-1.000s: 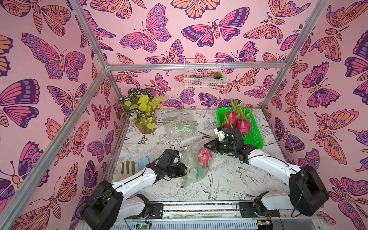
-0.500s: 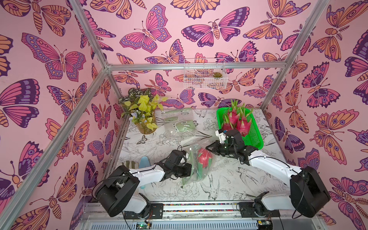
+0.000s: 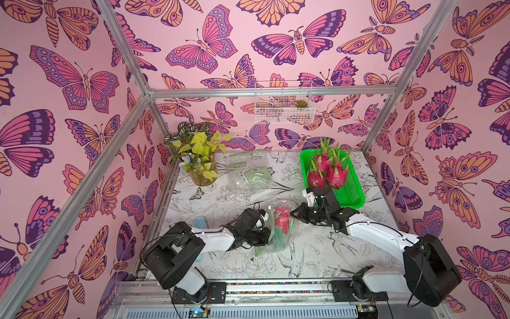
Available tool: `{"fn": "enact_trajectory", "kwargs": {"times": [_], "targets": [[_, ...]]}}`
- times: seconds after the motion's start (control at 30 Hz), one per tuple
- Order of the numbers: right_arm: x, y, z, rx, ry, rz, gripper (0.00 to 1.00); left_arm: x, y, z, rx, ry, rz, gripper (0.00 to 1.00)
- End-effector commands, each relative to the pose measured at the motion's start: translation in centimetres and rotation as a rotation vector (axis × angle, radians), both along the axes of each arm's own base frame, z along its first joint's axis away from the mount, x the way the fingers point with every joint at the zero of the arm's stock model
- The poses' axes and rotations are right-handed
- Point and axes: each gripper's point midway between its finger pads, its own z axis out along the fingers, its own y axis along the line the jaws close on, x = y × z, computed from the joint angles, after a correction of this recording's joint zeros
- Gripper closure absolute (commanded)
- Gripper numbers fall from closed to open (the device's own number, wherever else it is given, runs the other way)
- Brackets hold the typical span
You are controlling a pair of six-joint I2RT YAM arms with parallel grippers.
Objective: Open the zip-top bag and take out the dragon fruit
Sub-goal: Pick up the dragon fruit from the zipper food storage bag.
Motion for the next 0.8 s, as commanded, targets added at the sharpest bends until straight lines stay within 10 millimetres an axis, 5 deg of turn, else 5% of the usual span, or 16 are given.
{"fn": "enact_trajectory", "kwargs": {"times": [0.0, 0.4, 0.77], "targets": [[-0.8, -0.4, -0.7, -0.026, 0.013, 0.005, 1.00, 0.1, -1.0, 0.3, -0.025, -0.010, -0.022, 0.72], [-1.1, -0.4, -1.3, -0.011, 0.035, 0.000, 1.00, 0.0, -1.8, -0.6, -0.037, -0.007, -0.031, 0.68], [-1.3, -0.4, -1.9, 0.005, 0.054, -0.014, 1.00, 0.0, -2.7, -1.6, -0.072, 0.014, -0.037, 0.79]]}}
